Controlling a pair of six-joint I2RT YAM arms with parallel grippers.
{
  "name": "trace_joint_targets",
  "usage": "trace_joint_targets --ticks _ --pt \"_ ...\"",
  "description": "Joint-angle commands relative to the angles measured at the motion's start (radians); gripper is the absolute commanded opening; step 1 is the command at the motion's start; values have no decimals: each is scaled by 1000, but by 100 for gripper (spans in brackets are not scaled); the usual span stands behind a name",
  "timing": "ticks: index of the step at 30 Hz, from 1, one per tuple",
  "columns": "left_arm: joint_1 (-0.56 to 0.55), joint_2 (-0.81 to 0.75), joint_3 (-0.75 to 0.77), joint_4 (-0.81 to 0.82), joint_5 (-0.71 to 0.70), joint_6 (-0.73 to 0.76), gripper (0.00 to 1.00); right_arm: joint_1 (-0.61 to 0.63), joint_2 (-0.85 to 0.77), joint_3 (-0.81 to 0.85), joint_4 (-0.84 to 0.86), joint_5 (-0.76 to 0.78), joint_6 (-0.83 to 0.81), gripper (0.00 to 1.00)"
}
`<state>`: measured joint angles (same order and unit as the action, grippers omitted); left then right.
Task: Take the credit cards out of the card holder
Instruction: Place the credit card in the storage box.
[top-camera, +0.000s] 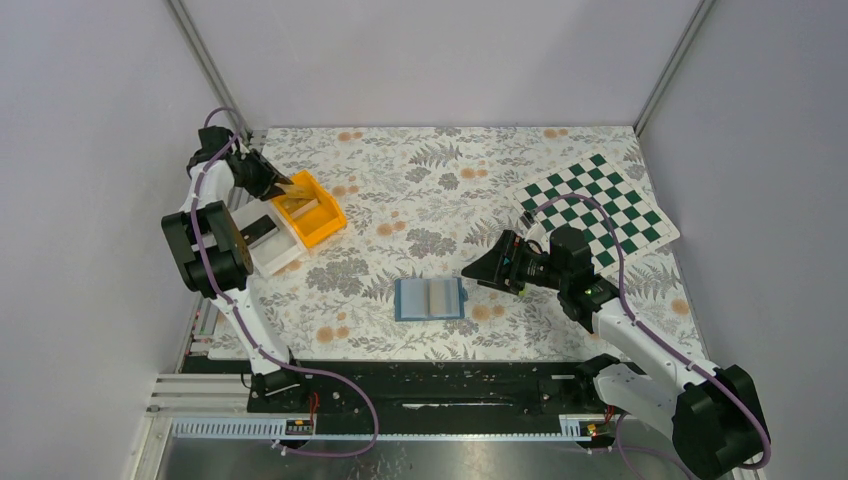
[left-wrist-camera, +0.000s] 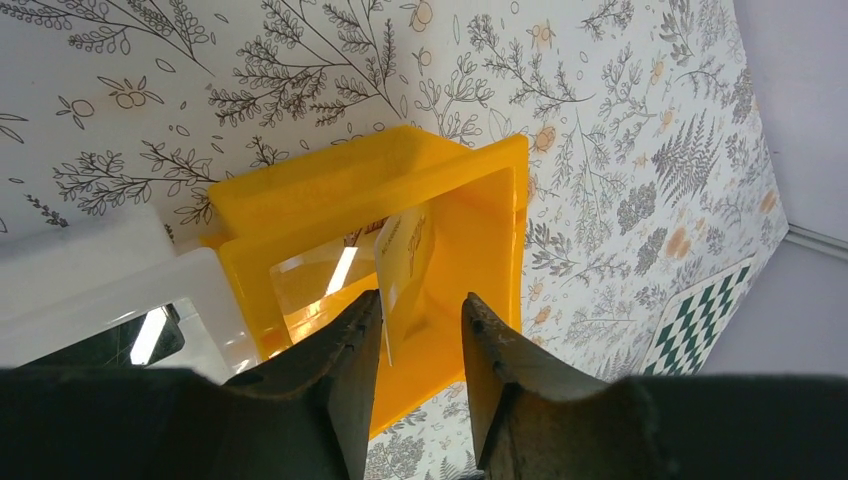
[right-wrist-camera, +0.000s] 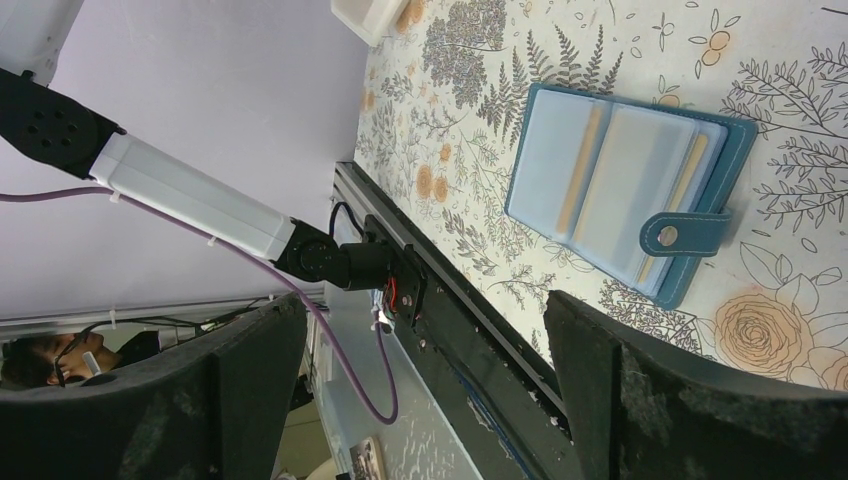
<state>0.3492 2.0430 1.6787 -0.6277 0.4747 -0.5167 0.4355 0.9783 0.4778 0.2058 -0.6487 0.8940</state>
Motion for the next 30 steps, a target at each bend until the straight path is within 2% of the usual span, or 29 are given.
trace_joint_targets --ticks 1,11,20,25,30 --pt "4 -11 61 14 -33 -4 36 -4 -10 32 -2 1 -14 95" --pt "-14 -90 95 -3 -92 -51 48 -4 -21 42 -21 -28 -28 95" --pt "-53 -179 70 -32 -101 -56 50 -4 -45 44 -60 2 -49 95" --pt "-159 -341 -83 -28 -75 -42 51 -4 -27 67 -102 36 -73 94" --pt "-376 -548 -261 5 -88 -11 52 -4 -14 82 -122 53 -72 91"
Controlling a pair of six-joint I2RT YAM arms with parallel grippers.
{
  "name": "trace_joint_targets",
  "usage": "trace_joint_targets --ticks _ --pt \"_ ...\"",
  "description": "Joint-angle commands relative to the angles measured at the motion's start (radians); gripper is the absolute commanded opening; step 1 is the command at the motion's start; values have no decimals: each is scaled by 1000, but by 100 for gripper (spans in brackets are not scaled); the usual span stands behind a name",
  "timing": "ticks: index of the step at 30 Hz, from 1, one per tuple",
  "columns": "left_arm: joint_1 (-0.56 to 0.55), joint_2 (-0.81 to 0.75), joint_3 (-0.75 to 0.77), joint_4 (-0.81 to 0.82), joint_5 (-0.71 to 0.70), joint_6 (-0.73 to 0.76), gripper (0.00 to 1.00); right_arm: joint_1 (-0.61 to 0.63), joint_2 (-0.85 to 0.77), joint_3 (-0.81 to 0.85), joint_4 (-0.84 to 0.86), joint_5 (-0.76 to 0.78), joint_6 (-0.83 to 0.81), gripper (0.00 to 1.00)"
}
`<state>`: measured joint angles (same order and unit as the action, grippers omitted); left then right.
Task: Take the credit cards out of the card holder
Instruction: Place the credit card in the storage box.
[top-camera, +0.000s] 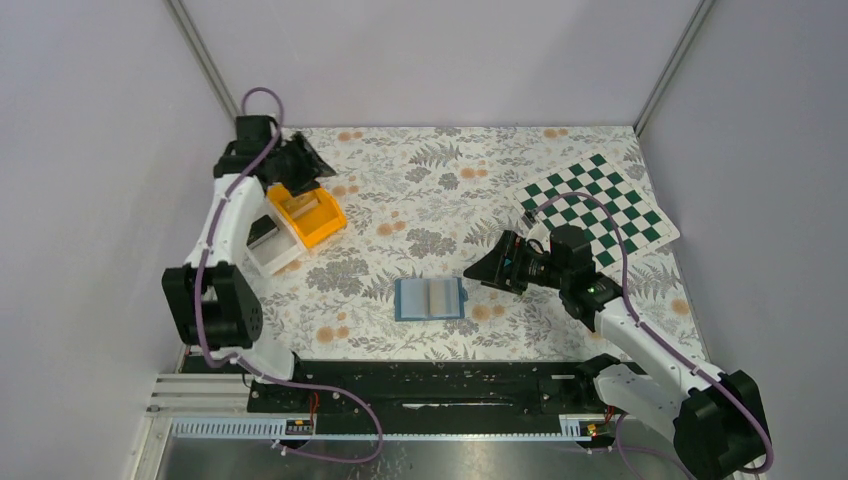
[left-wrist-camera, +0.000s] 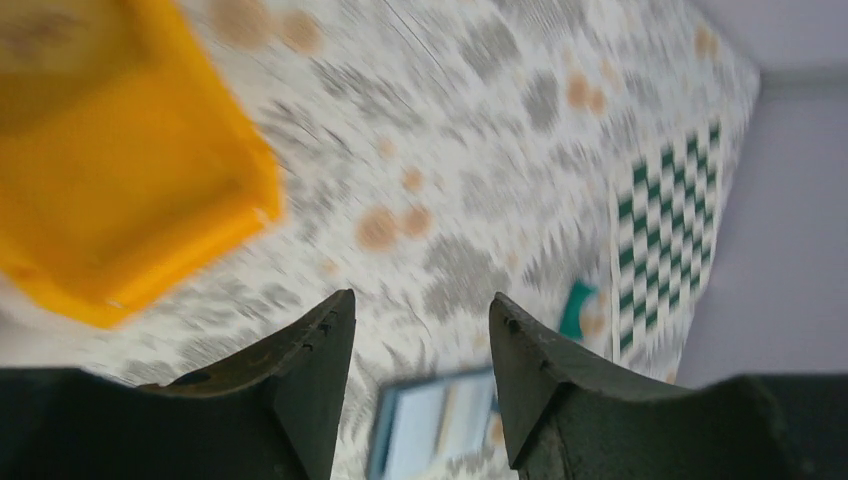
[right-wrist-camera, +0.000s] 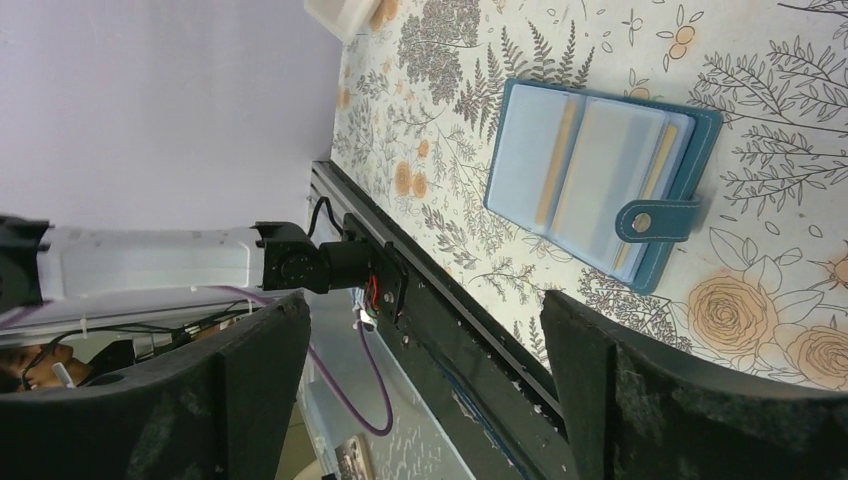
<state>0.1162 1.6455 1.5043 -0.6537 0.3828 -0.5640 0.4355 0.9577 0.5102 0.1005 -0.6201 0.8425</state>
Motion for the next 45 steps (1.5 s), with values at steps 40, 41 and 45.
trace_joint_targets --ticks 40,41,45 --pt "-557 -448 -965 514 -143 -216 40 406 520 345 -82 458 -106 58" --pt "-543 -460 -972 513 -144 -225 39 423 535 369 -129 506 -121 60" --pt "-490 -537 -1014 505 -180 -250 42 495 591 458 -277 692 -138 71"
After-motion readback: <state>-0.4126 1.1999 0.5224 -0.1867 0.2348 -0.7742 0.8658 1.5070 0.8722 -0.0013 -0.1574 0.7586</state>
